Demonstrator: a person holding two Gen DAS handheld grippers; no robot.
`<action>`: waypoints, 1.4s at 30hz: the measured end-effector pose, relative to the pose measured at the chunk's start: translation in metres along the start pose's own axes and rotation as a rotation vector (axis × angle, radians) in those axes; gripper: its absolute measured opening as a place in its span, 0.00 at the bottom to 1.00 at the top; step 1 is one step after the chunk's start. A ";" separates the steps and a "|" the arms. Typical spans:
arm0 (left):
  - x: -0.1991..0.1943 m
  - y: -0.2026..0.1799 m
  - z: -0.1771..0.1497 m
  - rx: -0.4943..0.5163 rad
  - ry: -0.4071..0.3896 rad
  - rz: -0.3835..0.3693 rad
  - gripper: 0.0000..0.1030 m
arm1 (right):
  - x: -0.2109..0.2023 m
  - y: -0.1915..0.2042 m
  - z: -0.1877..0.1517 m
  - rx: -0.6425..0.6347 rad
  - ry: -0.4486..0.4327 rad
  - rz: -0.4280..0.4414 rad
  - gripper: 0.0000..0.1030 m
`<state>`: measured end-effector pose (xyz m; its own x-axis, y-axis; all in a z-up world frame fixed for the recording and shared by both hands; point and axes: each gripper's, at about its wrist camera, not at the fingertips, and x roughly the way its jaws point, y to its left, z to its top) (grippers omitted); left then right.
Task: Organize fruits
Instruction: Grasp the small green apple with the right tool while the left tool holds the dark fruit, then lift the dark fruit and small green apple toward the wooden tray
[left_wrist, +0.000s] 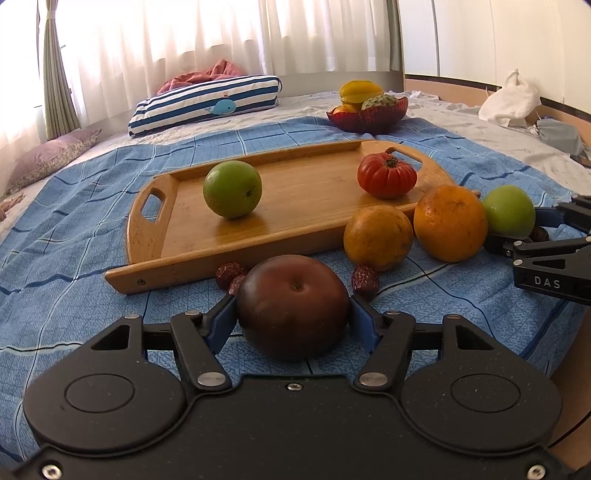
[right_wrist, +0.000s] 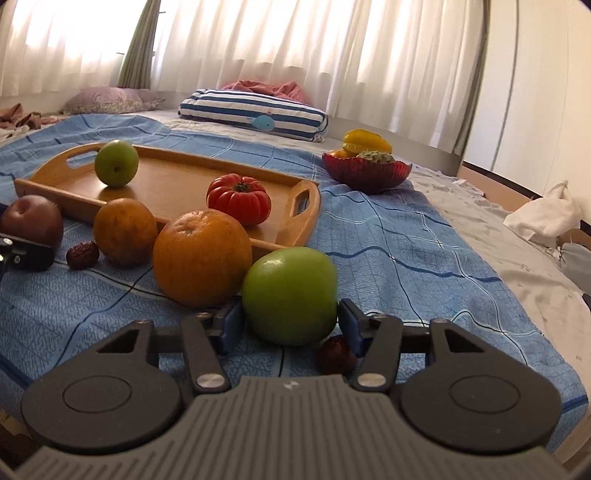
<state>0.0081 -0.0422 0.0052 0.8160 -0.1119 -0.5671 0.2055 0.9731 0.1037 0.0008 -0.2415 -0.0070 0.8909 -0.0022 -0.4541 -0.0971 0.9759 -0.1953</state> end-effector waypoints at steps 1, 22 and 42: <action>0.000 0.001 0.001 -0.005 0.002 -0.002 0.61 | 0.000 0.001 0.000 0.015 -0.005 -0.012 0.58; -0.012 0.007 0.017 -0.053 -0.044 0.036 0.61 | -0.026 0.012 0.025 0.213 -0.122 -0.014 0.57; -0.017 0.021 0.027 -0.077 -0.078 0.066 0.61 | -0.032 0.018 0.033 0.254 -0.135 0.049 0.58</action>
<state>0.0129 -0.0248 0.0390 0.8663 -0.0598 -0.4960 0.1106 0.9911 0.0738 -0.0149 -0.2168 0.0323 0.9406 0.0589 -0.3345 -0.0425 0.9975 0.0560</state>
